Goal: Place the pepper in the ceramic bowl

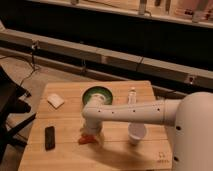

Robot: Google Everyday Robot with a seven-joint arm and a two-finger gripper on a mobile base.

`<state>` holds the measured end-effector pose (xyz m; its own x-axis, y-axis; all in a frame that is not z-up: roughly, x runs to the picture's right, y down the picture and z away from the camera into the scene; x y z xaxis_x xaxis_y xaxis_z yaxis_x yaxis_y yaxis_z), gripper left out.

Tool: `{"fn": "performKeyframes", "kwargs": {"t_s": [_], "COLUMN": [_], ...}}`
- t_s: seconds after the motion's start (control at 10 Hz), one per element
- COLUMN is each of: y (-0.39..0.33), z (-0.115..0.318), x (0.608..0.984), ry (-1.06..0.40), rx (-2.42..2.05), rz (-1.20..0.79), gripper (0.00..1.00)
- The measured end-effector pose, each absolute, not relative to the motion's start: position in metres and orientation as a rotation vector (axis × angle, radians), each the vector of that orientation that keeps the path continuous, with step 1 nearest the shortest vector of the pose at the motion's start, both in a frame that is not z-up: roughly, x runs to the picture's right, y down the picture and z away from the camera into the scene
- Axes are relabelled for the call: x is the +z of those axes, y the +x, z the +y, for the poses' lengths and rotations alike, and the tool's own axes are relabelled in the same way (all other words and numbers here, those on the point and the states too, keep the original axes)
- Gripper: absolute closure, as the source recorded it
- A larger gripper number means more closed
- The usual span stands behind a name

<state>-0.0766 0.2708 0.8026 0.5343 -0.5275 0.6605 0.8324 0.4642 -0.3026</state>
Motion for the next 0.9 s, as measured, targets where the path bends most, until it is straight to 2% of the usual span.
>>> {"fn": "performKeyframes", "kwargs": {"t_s": [0.3,0.5,0.6,0.7,0.9], "y": [-0.0812,-0.0805,-0.0799,-0.0791,-0.0764], "z": [0.276,0.2765,0.2756,0.2758,0.2715], "x": [0.807,0.8027,0.8022,0.8022,0.8007], "ry": [-0.674,-0.681,-0.681,-0.681,-0.666], "rx": [-0.894,-0.897,-0.901,-0.9,-0.884], "rz": [-0.527,-0.527,-0.526,-0.525,-0.532], "gripper": [0.7,0.81,0.93,0.98,1.0]}}
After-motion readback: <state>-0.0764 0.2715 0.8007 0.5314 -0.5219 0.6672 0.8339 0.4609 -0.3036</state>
